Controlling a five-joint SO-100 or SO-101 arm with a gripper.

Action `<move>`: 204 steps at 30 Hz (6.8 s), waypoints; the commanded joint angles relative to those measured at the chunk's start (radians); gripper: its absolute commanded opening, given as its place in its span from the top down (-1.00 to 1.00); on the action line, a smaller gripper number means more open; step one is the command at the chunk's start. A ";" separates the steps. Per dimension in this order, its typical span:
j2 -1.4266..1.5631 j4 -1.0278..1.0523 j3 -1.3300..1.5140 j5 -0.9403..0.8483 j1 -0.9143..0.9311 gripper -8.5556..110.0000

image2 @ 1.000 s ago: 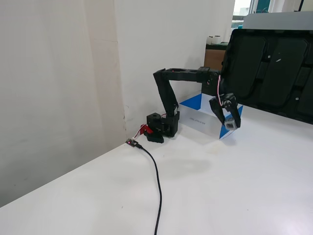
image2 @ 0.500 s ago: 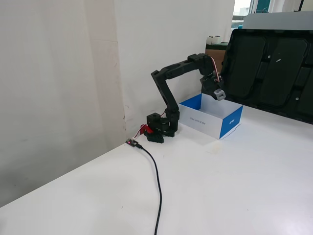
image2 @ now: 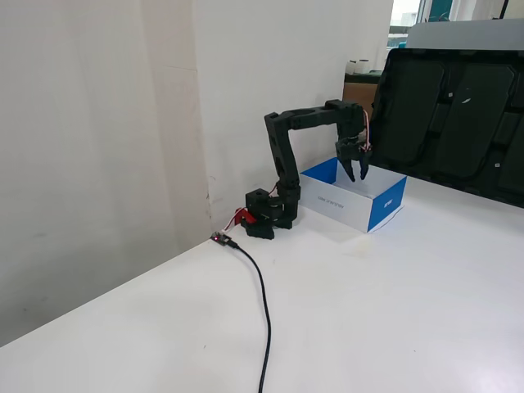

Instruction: Pick the gray block and keep it in the box.

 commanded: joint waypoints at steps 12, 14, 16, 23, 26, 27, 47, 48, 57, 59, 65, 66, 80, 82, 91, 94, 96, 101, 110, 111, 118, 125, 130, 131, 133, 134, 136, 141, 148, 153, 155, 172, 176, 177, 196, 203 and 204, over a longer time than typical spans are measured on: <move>0.282 -0.118 0.147 -0.278 0.669 0.85; 0.310 -0.163 0.198 -0.305 0.749 0.85; 0.337 -0.215 0.253 -0.331 0.824 0.85; 0.451 -0.373 0.474 -0.393 1.011 0.85; 0.526 -0.457 0.580 -0.399 1.065 0.85; 0.555 -0.477 0.611 -0.399 1.078 0.85; 0.956 -0.683 1.088 -0.327 1.137 0.85; 0.973 -0.687 1.106 -0.325 1.137 0.85; 1.170 -0.658 1.229 -0.319 1.155 0.85; 1.246 -0.634 1.261 -0.319 1.152 0.85; 1.539 -0.486 1.351 -0.319 1.137 0.85; 1.594 -0.456 1.370 -0.319 1.132 0.85; 1.756 -0.307 1.390 -0.313 1.129 0.85; 1.756 -0.307 1.390 -0.313 1.127 0.85; 1.756 -0.305 1.390 -0.310 1.132 0.85; 1.756 -0.305 1.390 -0.310 1.131 0.85; 1.756 -0.305 1.390 -0.310 1.131 0.85; 1.756 -0.305 1.390 -0.310 1.131 0.85; 1.756 -0.305 1.390 -0.310 1.131 0.85; 1.756 -0.305 1.390 -0.310 1.131 0.85; 1.756 -0.305 1.390 -0.310 1.131 0.85; 1.756 -0.305 1.390 -0.310 1.131 0.85; 1.756 -0.305 1.390 -0.310 1.131 0.85; 1.756 -0.305 1.390 -0.310 1.131 0.85; 1.756 -0.305 1.390 -0.310 1.131 0.85; 1.756 -0.305 1.390 -0.310 1.131 0.85; 1.756 -0.305 1.390 -0.310 1.131 0.85; 1.756 -0.305 1.390 -0.310 1.131 0.85; 1.756 -0.305 1.390 -0.310 1.131 0.85; 1.756 -0.305 1.390 -0.310 1.131 0.85; 1.756 -0.305 1.390 -0.310 1.131 0.85; 1.756 -0.305 1.390 -0.310 1.131 0.85; 1.756 -0.305 1.390 -0.310 1.131 0.85; 1.756 -0.305 1.390 -0.310 1.131 0.85; 1.756 -0.305 1.390 -0.310 1.131 0.85; 1.756 -0.305 1.390 -0.310 1.131 0.85; 1.756 -0.305 1.390 -0.310 1.131 0.85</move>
